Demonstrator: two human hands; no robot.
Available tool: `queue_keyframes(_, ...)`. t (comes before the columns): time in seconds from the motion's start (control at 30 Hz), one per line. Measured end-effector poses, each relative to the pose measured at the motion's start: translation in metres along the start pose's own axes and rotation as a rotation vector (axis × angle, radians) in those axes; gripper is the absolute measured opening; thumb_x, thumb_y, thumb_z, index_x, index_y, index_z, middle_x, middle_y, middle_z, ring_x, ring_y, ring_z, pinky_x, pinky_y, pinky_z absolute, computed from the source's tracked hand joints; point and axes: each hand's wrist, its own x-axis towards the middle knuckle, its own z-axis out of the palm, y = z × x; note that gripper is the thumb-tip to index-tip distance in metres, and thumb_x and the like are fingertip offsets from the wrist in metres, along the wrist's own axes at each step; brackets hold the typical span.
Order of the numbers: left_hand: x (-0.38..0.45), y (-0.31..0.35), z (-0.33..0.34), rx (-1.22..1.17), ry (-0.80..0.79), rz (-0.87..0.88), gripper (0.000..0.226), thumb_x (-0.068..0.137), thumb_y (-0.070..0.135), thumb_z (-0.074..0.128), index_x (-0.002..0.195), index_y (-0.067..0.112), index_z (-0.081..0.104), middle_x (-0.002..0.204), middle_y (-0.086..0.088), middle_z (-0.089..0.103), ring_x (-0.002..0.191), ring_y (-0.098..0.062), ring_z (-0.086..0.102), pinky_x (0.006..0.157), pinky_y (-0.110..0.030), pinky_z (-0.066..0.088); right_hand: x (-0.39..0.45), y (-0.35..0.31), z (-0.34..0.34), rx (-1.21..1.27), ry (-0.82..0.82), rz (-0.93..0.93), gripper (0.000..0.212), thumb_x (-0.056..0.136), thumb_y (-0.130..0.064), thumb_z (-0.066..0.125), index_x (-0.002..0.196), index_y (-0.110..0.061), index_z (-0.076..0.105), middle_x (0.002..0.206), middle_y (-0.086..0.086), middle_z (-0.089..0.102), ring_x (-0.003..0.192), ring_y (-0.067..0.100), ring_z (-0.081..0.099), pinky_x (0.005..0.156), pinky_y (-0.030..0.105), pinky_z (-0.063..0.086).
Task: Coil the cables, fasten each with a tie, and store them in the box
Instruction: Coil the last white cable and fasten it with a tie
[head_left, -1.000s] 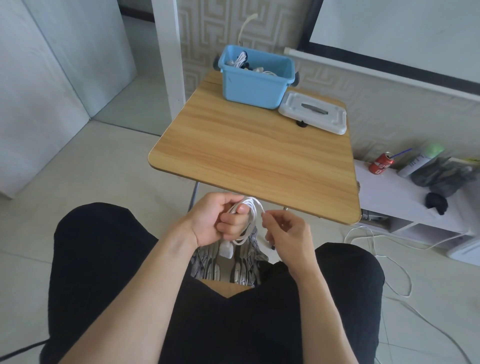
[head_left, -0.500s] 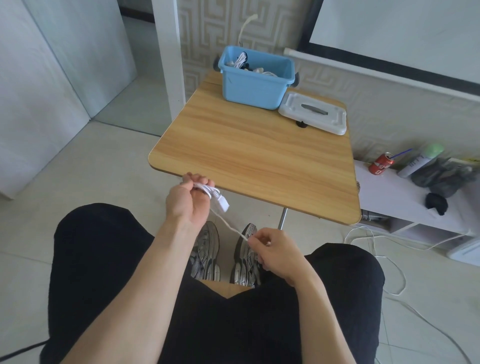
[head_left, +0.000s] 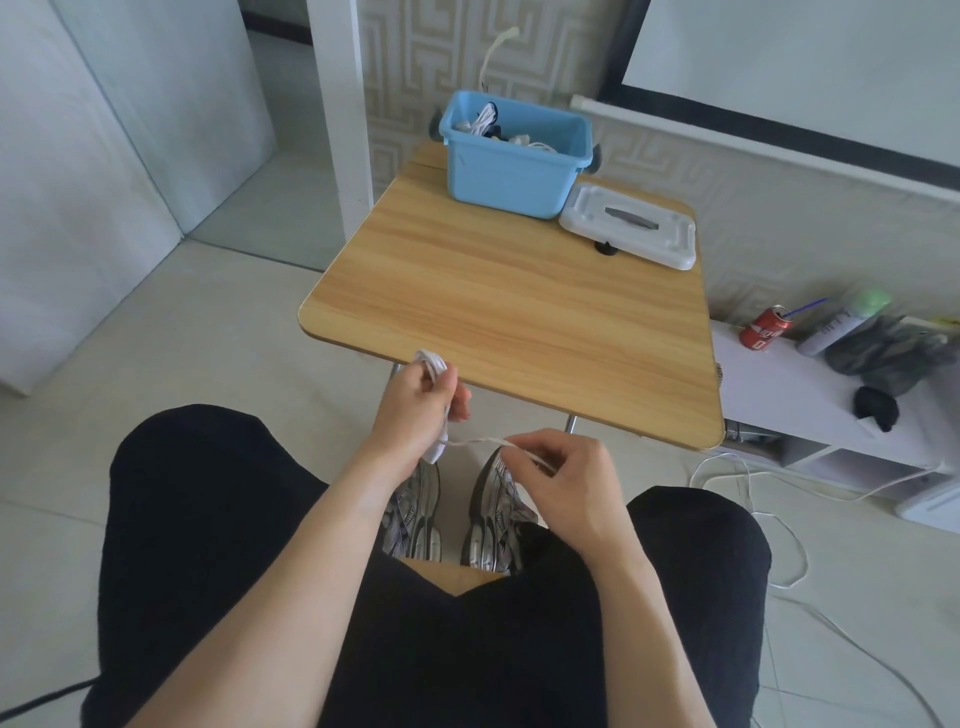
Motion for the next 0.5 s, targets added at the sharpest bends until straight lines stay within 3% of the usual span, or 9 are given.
queue_keyframes(0.1,-0.001,0.002,0.0,-0.062,-0.217,-0.114,0.025,0.104,0.018,0.049,0.097,0.0,0.063,0.083,-0.006,0.068,0.075,-0.016,0.067,0.079,-0.033,0.056,-0.001,0.001,-0.002,0.092,0.114,0.027,0.007,0.089,-0.025,0.076,0.094,-0.025,0.081,0.085,-0.015,0.077,0.085,-0.003,0.071,0.074,0.016,0.056)
queue_keyframes(0.2,-0.009,0.005,0.003,-0.151,-0.486,-0.226,0.021,0.104,0.014,0.046,0.101,-0.001,0.06,0.082,-0.009,0.066,0.071,-0.019,0.063,0.065,-0.024,0.053,-0.001,0.001,-0.003,0.169,0.235,0.049,0.005,0.087,-0.023,0.078,0.091,-0.025,0.08,0.083,-0.015,0.077,0.082,0.001,0.072,0.069,0.023,0.058)
queue_keyframes(0.27,-0.014,0.002,0.008,-0.093,-0.64,-0.251,0.025,0.107,0.015,0.042,0.102,-0.002,0.059,0.074,-0.009,0.064,0.062,-0.02,0.058,0.059,-0.027,0.049,0.0,0.0,-0.002,0.183,0.292,0.051,0.005,0.086,-0.024,0.079,0.088,-0.028,0.079,0.081,-0.015,0.077,0.073,0.006,0.071,0.065,0.025,0.057)
queue_keyframes(0.37,-0.016,0.0,0.014,-0.107,-0.758,-0.277,0.033,0.107,0.02,0.035,0.097,0.0,0.059,0.059,-0.006,0.046,0.051,-0.018,0.041,0.055,-0.032,0.039,0.001,0.0,-0.004,0.214,0.328,0.08,0.008,0.083,-0.025,0.082,0.087,-0.028,0.077,0.079,-0.01,0.076,0.064,0.005,0.066,0.06,0.019,0.05)
queue_keyframes(0.5,-0.014,0.005,0.009,-0.142,-0.834,-0.321,0.055,0.104,0.052,0.027,0.076,0.014,0.055,0.051,0.005,0.027,0.043,-0.011,0.024,0.047,-0.027,0.025,0.002,0.004,-0.007,0.266,0.299,0.1,0.021,0.074,-0.029,0.09,0.088,-0.02,0.076,0.074,-0.01,0.071,0.06,-0.002,0.059,0.057,0.013,0.046)
